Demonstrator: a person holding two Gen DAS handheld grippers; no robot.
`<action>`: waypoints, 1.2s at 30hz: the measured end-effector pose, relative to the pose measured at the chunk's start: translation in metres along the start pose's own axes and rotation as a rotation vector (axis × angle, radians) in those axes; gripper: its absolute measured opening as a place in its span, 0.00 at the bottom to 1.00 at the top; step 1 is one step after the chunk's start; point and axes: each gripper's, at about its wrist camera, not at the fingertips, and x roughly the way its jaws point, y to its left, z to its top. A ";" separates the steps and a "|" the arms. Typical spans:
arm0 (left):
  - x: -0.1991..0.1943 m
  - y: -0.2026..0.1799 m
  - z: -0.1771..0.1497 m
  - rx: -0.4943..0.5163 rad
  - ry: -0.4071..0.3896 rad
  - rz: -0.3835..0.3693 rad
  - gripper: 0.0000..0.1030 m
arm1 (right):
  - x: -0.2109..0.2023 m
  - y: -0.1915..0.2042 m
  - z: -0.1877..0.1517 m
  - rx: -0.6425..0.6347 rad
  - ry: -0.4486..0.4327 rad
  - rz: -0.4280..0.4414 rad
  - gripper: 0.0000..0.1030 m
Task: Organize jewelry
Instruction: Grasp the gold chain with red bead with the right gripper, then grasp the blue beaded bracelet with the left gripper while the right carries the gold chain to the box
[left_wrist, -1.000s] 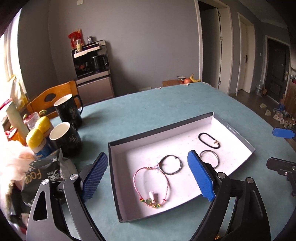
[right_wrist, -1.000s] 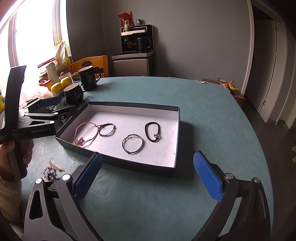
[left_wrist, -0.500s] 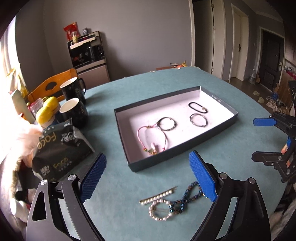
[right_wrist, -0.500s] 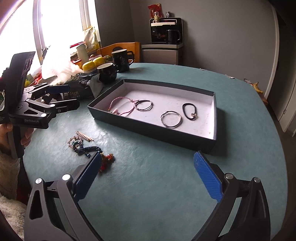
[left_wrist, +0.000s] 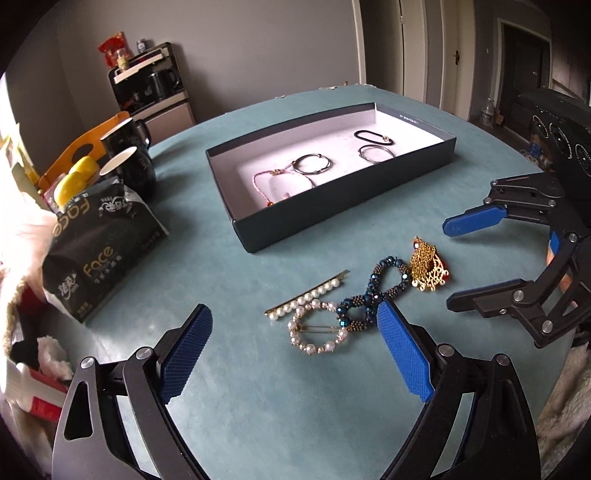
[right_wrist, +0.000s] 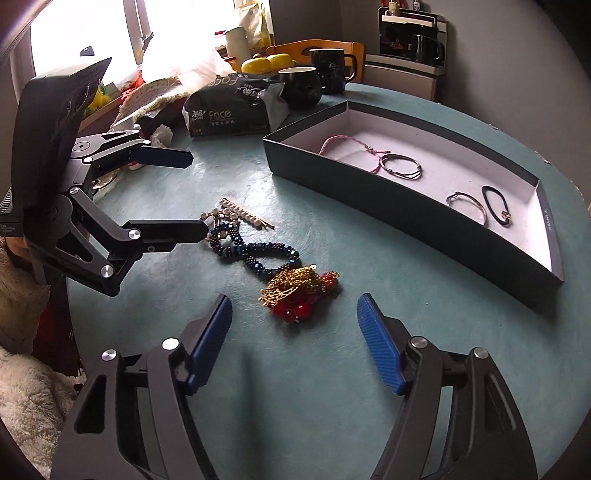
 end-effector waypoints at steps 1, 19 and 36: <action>0.000 0.000 -0.002 -0.003 0.000 -0.011 0.90 | 0.002 0.001 0.000 -0.006 0.003 0.000 0.63; 0.005 -0.005 -0.002 -0.024 0.001 -0.097 0.86 | 0.009 0.001 0.007 -0.031 0.012 -0.054 0.16; 0.017 -0.016 0.006 -0.013 0.057 -0.141 0.26 | -0.018 -0.019 -0.001 0.040 -0.042 -0.052 0.16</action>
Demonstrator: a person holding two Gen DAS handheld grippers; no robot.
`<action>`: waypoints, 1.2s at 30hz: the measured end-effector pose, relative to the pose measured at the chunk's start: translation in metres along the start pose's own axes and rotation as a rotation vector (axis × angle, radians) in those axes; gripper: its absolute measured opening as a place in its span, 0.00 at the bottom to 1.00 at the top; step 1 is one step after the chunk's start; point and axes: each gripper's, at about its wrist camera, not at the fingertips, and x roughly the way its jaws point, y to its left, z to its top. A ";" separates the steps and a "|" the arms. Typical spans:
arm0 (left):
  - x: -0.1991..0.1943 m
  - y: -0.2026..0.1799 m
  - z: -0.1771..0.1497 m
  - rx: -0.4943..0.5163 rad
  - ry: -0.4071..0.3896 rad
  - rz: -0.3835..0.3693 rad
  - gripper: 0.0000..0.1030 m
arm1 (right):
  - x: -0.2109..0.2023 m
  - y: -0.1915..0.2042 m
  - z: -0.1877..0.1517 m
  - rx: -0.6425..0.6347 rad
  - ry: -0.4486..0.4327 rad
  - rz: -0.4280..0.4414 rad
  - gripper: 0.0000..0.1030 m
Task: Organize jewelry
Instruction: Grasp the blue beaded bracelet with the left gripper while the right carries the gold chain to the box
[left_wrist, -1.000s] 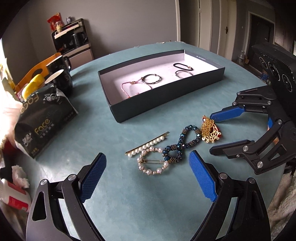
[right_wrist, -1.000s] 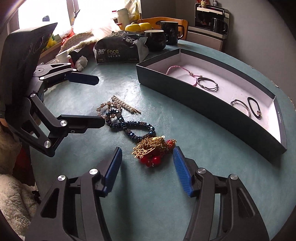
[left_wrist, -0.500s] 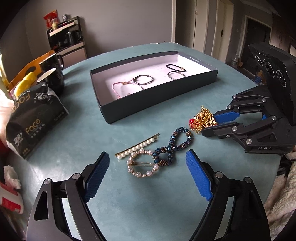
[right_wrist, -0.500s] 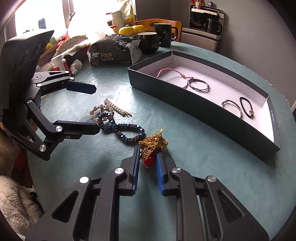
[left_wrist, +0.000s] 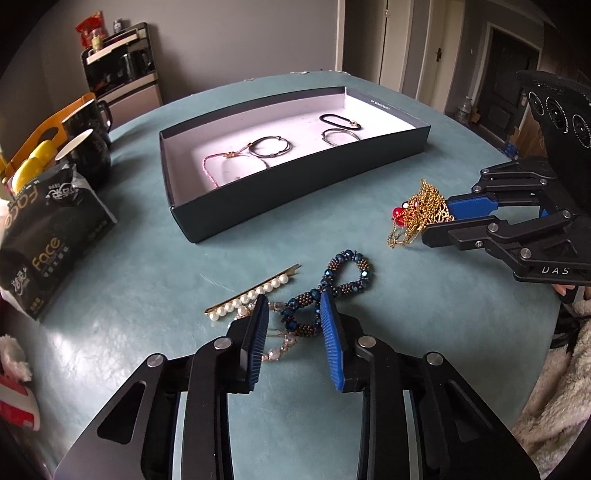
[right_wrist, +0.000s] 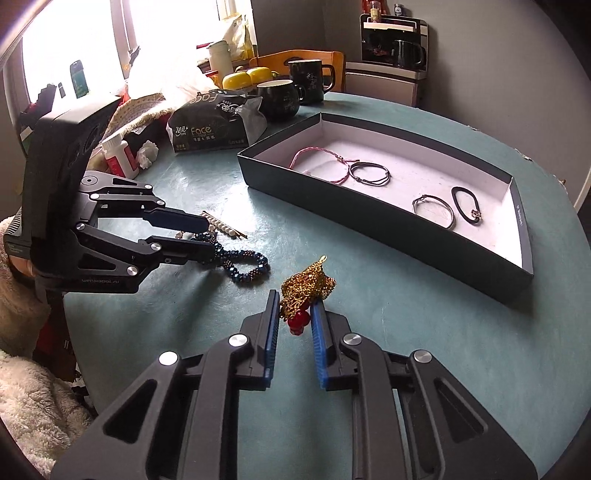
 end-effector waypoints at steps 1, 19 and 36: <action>0.000 0.000 0.000 0.001 0.002 -0.004 0.25 | 0.000 0.000 0.000 0.002 0.001 0.002 0.16; -0.028 -0.009 0.022 0.031 -0.097 0.006 0.07 | -0.019 -0.014 0.010 0.026 -0.065 -0.020 0.16; -0.046 -0.015 0.100 0.084 -0.278 0.028 0.07 | -0.053 -0.072 0.043 0.126 -0.198 -0.120 0.16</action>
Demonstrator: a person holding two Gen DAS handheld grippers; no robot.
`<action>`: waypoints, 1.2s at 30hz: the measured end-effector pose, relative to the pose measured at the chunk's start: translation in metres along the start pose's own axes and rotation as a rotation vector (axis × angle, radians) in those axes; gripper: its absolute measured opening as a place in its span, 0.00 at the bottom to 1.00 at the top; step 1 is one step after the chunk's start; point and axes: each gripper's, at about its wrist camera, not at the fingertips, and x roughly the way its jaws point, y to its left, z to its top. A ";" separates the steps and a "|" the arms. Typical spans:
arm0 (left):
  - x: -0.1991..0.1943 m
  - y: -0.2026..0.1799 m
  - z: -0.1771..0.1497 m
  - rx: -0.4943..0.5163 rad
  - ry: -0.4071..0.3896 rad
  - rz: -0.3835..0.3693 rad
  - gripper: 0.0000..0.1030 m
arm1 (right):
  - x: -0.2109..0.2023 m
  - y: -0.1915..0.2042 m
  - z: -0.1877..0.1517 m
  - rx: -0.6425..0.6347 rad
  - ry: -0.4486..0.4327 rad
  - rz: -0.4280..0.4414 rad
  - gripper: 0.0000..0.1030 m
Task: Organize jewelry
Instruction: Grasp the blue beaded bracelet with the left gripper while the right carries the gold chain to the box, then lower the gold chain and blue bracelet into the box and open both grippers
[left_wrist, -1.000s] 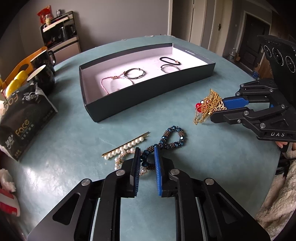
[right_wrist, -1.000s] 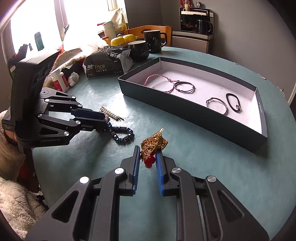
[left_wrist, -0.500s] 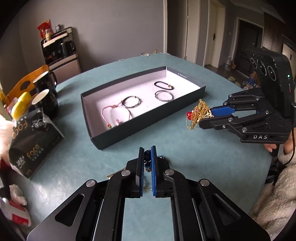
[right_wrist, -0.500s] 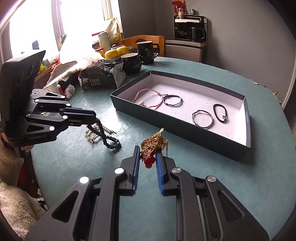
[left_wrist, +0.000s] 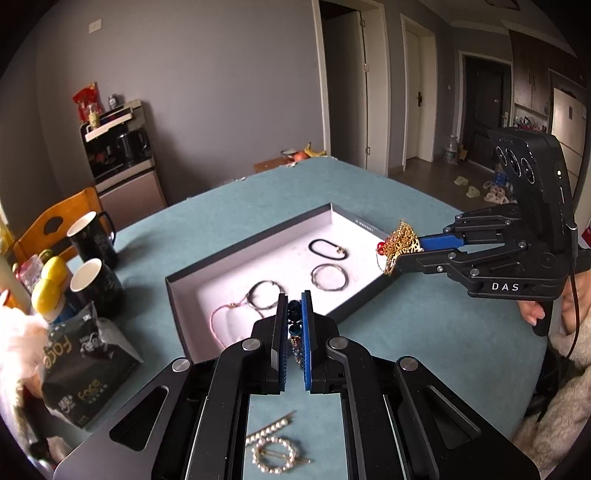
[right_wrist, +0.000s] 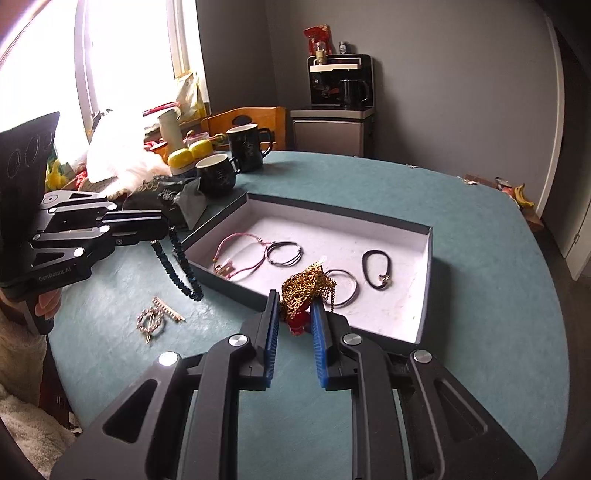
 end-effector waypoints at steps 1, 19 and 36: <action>0.005 0.001 0.006 0.001 -0.005 0.009 0.07 | -0.001 -0.006 0.004 0.012 -0.011 -0.014 0.16; 0.101 0.000 0.014 -0.036 0.077 0.067 0.07 | 0.064 -0.060 0.002 0.150 0.087 -0.121 0.16; 0.130 0.000 -0.006 -0.047 0.161 -0.004 0.07 | 0.087 -0.057 -0.005 0.126 0.204 -0.181 0.16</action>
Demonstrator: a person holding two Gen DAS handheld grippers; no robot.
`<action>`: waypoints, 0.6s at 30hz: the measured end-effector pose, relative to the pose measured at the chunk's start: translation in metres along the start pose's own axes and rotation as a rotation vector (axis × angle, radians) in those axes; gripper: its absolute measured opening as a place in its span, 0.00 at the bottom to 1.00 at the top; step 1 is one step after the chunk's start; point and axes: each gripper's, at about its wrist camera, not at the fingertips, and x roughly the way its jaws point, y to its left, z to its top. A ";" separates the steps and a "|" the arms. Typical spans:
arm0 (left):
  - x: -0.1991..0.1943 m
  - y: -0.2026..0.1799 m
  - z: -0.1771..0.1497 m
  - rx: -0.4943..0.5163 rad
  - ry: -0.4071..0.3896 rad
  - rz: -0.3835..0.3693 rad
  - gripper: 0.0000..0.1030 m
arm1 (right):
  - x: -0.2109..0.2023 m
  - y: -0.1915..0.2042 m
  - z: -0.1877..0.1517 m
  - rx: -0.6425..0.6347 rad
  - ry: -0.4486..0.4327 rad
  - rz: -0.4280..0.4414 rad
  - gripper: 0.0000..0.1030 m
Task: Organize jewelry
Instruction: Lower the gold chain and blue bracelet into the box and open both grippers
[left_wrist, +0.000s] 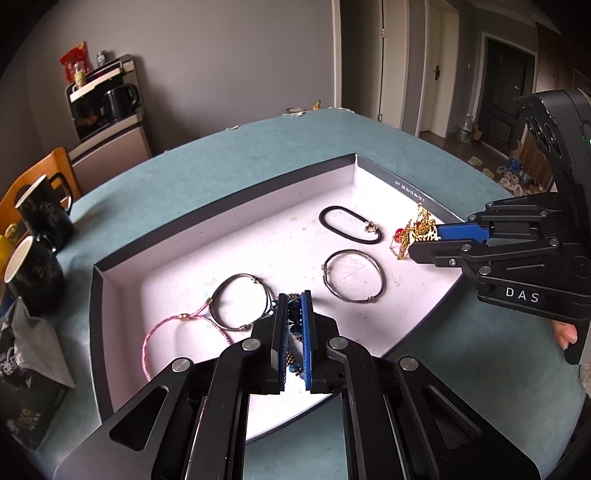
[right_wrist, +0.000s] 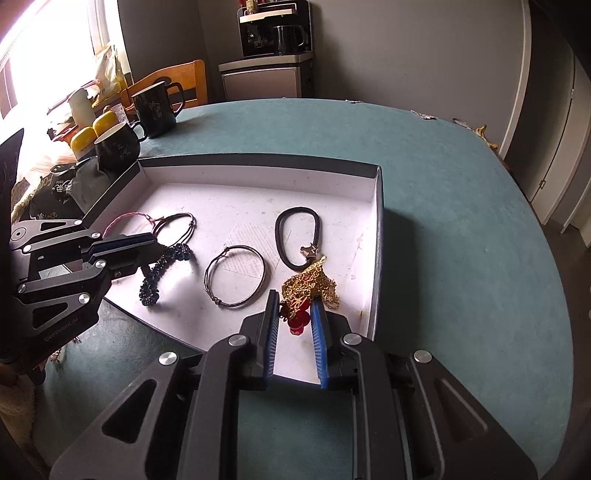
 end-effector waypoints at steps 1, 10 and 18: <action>0.001 0.000 0.000 0.001 0.002 0.000 0.07 | 0.001 0.001 0.001 0.000 0.001 -0.002 0.16; 0.008 0.010 -0.003 -0.060 0.046 -0.058 0.07 | 0.002 0.005 0.003 -0.017 0.016 -0.024 0.17; 0.008 0.012 -0.004 -0.068 0.045 -0.058 0.07 | 0.000 0.001 0.000 0.006 0.013 -0.013 0.18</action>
